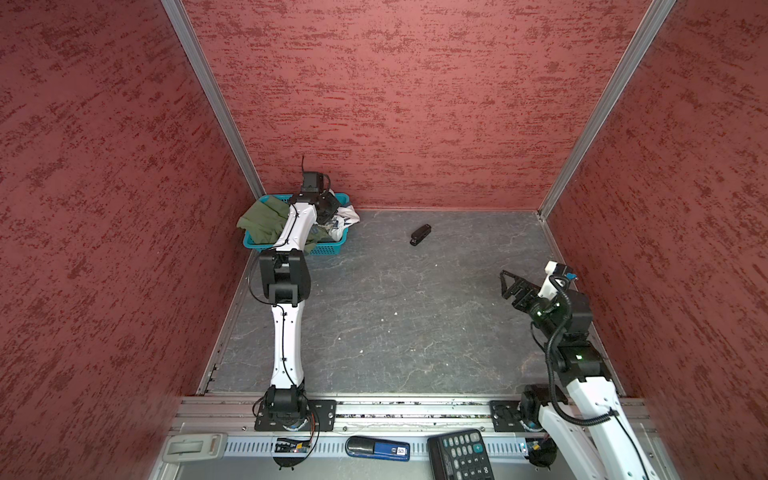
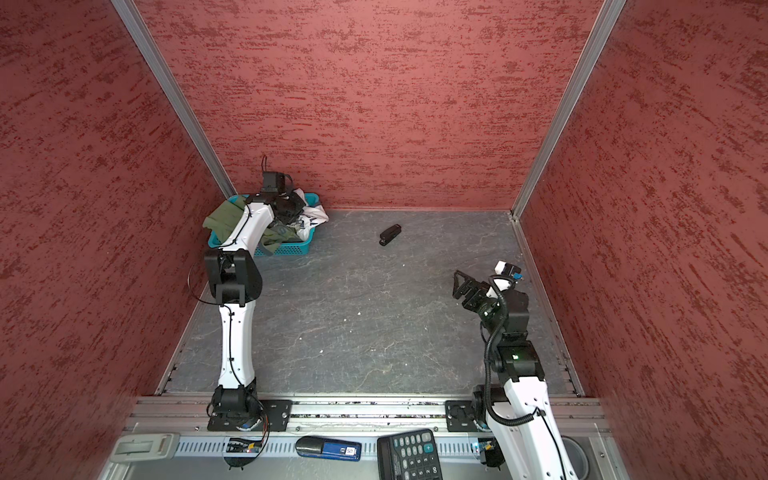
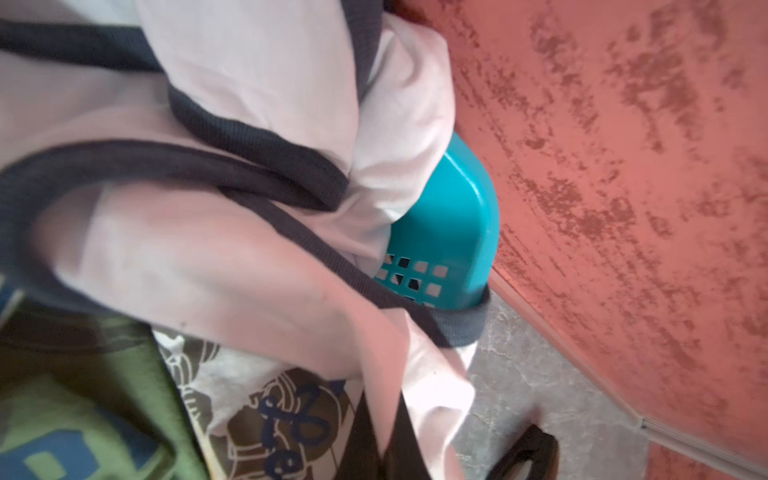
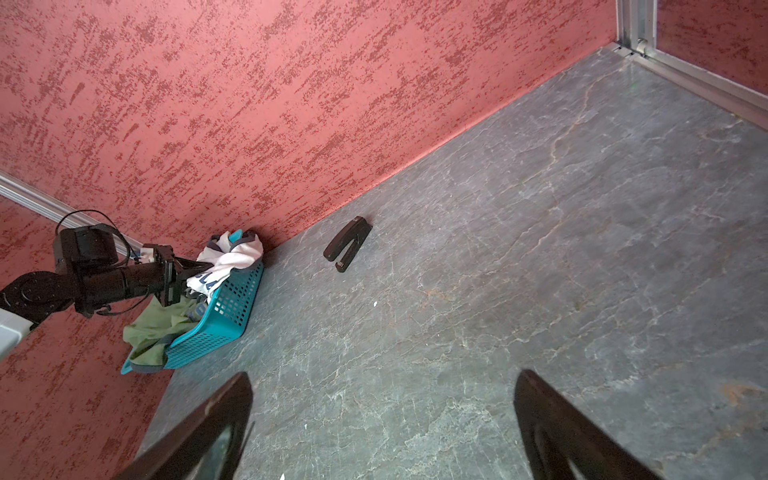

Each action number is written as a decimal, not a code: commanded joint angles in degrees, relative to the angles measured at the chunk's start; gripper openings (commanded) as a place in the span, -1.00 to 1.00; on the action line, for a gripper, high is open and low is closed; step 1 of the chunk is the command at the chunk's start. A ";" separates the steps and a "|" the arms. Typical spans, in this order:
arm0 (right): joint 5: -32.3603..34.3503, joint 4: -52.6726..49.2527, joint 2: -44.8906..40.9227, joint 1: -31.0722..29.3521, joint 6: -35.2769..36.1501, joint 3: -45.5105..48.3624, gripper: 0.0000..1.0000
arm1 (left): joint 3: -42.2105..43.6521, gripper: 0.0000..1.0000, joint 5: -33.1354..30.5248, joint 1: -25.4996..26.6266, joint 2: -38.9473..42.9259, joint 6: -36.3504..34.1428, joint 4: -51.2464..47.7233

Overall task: Fold and stack the tank tops
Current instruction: 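Reach the left gripper into the teal basket and grasp the white tank top, then lift the white tank top out and drop it on the table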

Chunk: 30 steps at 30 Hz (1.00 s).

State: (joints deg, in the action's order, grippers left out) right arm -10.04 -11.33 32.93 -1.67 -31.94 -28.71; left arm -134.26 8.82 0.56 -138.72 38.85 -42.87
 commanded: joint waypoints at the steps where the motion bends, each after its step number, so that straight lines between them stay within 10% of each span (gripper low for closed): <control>1: 1.86 -1.93 -0.41 -0.28 -0.84 -2.13 0.98 | -1.37 -1.00 1.01 1.05 8.14 -1.84 2.02; 21: 2.48 -2.57 -0.50 -0.35 -1.45 -4.57 0.98 | -7.32 -1.00 -8.71 28.21 37.57 -23.00 4.46; 30: 1.78 -3.08 -0.25 -0.35 -0.41 -6.71 0.98 | 23.09 -1.00 -7.81 37.86 54.19 -19.95 11.60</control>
State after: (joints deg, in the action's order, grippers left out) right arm -8.78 -13.56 32.97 -1.67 -32.77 -33.69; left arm -119.98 0.30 36.16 -88.09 18.22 -35.83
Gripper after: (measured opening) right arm 0.989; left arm 0.053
